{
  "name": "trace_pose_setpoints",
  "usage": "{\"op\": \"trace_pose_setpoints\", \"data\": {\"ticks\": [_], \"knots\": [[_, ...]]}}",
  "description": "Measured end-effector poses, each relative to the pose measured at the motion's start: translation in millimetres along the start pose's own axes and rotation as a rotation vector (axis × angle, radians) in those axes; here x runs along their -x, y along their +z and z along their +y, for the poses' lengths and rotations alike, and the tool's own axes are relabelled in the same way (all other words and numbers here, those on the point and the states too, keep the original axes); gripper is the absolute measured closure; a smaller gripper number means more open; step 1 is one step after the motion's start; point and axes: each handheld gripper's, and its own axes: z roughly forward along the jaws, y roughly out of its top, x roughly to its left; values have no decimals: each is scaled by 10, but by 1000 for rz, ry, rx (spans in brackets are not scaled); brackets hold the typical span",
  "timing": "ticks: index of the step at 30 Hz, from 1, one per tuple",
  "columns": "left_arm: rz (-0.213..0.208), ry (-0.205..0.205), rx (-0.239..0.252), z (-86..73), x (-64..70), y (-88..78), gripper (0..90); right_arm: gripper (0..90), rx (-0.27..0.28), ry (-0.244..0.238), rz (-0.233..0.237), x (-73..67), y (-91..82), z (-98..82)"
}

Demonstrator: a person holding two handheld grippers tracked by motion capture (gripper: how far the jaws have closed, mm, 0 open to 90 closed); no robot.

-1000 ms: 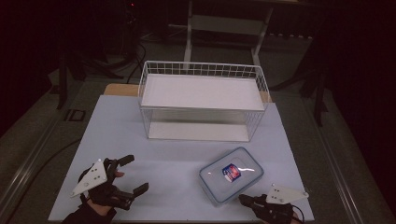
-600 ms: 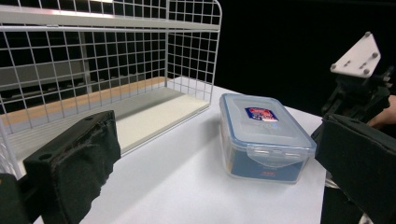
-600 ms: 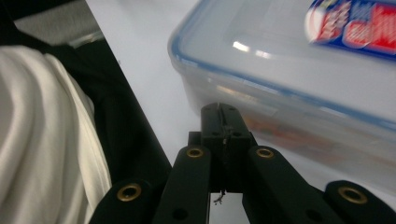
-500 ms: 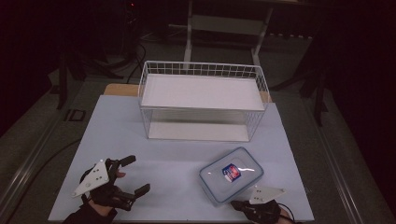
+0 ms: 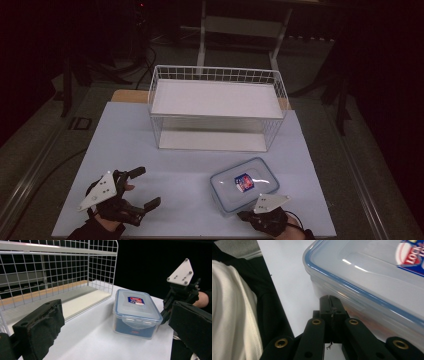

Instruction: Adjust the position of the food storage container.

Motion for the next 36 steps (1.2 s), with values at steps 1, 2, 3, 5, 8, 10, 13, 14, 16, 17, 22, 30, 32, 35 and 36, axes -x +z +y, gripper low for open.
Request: {"op": "trace_pose_setpoints", "data": {"ticks": [1, 2, 3, 5, 8, 10, 13, 14, 16, 17, 22, 30, 32, 35, 36], "knots": [[1, 0, 1, 0, -1, -1, 0, 900, -1, 0, 3, 3, 14, 14], [0, 1, 1, 1, -2, -2, 0, 900, 3, -2, 5, 10, 31, 26], [0, 1, 2, 1, -3, -3, 0, 900, 3, 5, 8, 18, 47, 38], [1, -1, 4, 3, 1, -5, 0, 900, 5, -1, -1, 28, 75, 64], [2, 3, 1, 2, 1, -8, 0, 900, 3, -16, 7, 31, 105, 98], [1, 3, 0, 0, 0, -11, 0, 900, 9, -26, 13, 10, 90, 110], [3, 4, 0, 1, -1, -12, 0, 900, 27, -26, -5, 4, -7, 104], [2, 3, 0, 1, 0, -11, 0, 900, 38, -26, -19, 14, -54, 99], [3, 7, -4, 0, 4, -7, 0, 900, 68, -12, -46, 48, -177, 94], [1, 8, -4, -1, 7, -6, 0, 900, 80, -13, -67, 71, -246, 89], [1, 10, -6, 0, 10, -1, 0, 900, 136, 36, -184, 252, -560, 27], [1, 7, -9, -3, 8, 8, 0, 900, 128, 189, -391, 823, -793, -286], [2, 7, -10, -5, 9, 9, 0, 900, 115, 210, -389, 888, -737, -344], [1, 9, -10, -3, 9, 7, 0, 900, 99, 227, -383, 919, -674, -384], [1, 8, -9, -4, 8, 6, 0, 900, 93, 228, -379, 926, -651, -396]]}}
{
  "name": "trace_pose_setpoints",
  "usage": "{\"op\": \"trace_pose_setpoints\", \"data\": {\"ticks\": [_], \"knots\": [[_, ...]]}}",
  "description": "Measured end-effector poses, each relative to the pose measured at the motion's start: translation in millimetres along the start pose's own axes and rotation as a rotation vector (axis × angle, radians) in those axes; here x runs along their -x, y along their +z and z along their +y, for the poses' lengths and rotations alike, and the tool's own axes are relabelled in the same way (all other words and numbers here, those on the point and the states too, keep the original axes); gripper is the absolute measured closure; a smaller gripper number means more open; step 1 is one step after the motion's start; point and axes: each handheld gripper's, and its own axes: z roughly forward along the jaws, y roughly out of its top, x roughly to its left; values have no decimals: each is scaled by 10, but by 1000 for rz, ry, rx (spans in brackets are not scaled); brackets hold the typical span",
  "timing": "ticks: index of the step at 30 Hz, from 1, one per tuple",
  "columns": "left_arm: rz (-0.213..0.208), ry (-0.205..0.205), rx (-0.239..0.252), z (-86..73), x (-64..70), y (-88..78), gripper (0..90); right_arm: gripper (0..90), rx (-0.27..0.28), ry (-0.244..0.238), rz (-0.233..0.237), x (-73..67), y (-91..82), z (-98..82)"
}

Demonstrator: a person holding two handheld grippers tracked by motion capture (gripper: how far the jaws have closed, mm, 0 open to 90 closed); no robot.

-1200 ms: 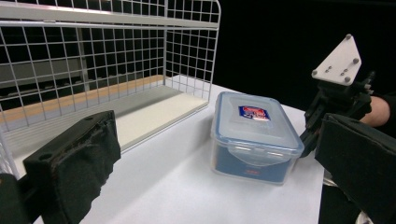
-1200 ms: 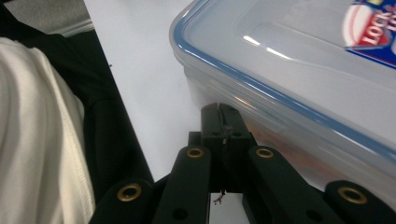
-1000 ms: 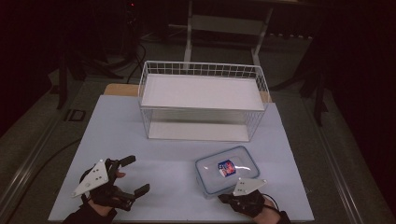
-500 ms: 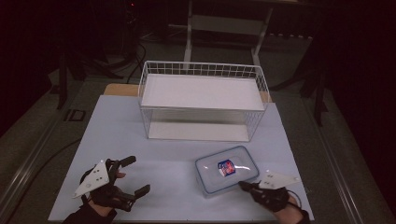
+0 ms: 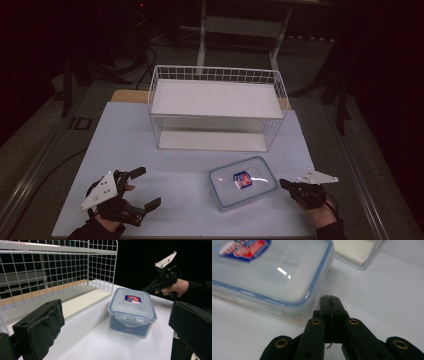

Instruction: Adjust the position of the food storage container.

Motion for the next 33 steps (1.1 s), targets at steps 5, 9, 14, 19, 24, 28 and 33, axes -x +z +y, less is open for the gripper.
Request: {"op": "trace_pose_setpoints", "data": {"ticks": [5, 9, 14, 19, 24, 28, 33], "knots": [[-1, -1, -2, -3, -3, 0, 0, 900, -40, -6, 30, -65, 109, -45], [-4, -1, -2, -3, -2, 4, 0, 900, -46, 3, 43, -82, 132, -67], [-5, -1, -4, -4, -1, 10, 0, 900, -40, -10, 78, -141, 134, -55], [-7, -2, -7, -5, 1, 14, 0, 900, -44, -20, 108, -221, 158, -31], [-7, -2, -7, -5, 0, 15, 0, 900, -49, -29, 144, -306, 178, -7], [-8, 0, -9, -5, 1, 16, 0, 900, -56, -52, 168, -386, 192, 19], [-15, -5, -9, -7, -4, 18, 0, 900, -63, -67, 195, -466, 209, 44]]}}
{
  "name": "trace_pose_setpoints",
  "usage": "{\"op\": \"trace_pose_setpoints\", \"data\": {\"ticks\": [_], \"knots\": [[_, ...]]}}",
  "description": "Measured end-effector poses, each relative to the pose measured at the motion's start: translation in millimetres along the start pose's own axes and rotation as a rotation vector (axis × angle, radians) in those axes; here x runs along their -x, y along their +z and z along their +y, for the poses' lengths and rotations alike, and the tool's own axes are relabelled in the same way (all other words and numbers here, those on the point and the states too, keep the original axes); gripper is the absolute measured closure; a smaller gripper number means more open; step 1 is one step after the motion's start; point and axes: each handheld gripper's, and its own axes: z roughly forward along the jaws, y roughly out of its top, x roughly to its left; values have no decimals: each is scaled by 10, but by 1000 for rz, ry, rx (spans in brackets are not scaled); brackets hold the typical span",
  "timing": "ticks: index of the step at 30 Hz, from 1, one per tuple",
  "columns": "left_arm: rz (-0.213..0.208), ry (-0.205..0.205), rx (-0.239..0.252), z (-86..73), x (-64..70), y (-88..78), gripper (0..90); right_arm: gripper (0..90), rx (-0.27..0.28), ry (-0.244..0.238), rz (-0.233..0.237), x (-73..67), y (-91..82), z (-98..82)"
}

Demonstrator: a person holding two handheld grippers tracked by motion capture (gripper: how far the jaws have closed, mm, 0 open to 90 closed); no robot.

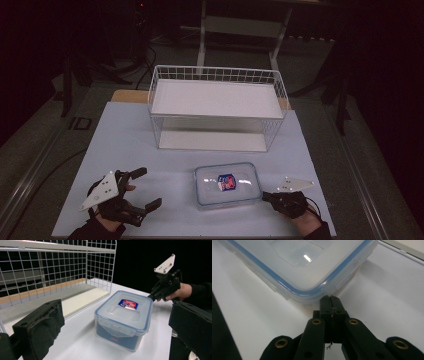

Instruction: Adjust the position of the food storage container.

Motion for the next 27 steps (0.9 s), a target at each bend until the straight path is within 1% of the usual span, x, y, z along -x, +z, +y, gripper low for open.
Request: {"op": "trace_pose_setpoints", "data": {"ticks": [6, 13, 15, 17, 20, 23, 27], "knots": [[-1, 0, -13, -6, 1, 15, 0, 900, -8, -25, 28, -75, 41, 37], [-2, 1, -15, -8, 3, 20, 0, 900, -15, -53, 57, -150, 105, 87], [-2, 1, -14, -8, 2, 18, 0, 900, -19, -57, 56, -160, 124, 102], [-2, 2, -15, -8, 1, 17, 0, 900, -19, -57, 66, -166, 148, 119], [-2, 2, -15, -7, 2, 16, 0, 900, -21, -72, 79, -197, 175, 141], [-2, 2, -14, -6, 5, 16, 0, 900, -27, -78, 74, -202, 215, 166], [-2, 4, -16, -7, 6, 15, 0, 900, -28, -84, 80, -207, 260, 199]]}}
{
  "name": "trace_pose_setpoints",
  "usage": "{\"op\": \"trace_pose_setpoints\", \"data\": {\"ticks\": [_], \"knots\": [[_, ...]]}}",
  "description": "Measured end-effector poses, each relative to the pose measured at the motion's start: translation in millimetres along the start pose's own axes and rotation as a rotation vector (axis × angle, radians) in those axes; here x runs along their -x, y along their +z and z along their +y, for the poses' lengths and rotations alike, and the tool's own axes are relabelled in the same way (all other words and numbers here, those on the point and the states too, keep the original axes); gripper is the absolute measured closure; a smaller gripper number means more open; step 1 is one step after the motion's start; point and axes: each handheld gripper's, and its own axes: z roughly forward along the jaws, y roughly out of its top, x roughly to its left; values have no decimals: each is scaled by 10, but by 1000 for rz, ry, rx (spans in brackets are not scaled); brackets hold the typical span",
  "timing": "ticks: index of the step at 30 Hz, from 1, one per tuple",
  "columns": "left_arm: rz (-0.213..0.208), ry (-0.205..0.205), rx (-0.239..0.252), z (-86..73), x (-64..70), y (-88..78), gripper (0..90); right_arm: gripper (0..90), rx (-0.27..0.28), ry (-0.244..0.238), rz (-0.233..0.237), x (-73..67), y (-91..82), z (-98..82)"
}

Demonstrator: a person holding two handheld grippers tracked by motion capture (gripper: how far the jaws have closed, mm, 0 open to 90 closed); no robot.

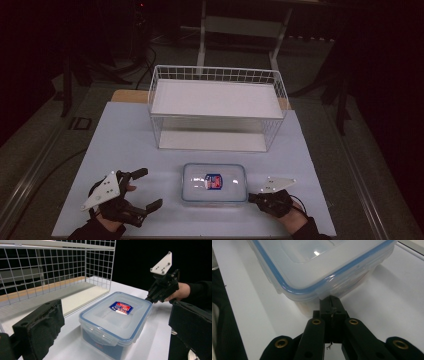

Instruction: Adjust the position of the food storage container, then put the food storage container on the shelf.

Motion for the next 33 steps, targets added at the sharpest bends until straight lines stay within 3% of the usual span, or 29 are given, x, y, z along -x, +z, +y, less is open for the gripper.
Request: {"op": "trace_pose_setpoints", "data": {"ticks": [10, 14, 18, 22, 31, 33], "knots": [[-1, 3, -5, 2, 6, -6, 0, 900, 0, -15, -6, 11, 53, 50], [4, 8, -7, 13, 13, -8, 0, 889, 36, 7, -55, 54, -84, 20], [11, 3, -21, 17, 11, 6, 0, 838, 106, 28, -70, 68, -257, 62], [7, 8, -38, 67, 44, 33, 0, 652, 193, 51, -59, 43, -406, 151], [-3, 28, -78, 262, 138, 88, 0, 134, 308, 20, -16, -59, -552, 365], [1, 23, -96, 309, 134, 108, 0, 130, 324, 13, -29, -70, -566, 404]]}}
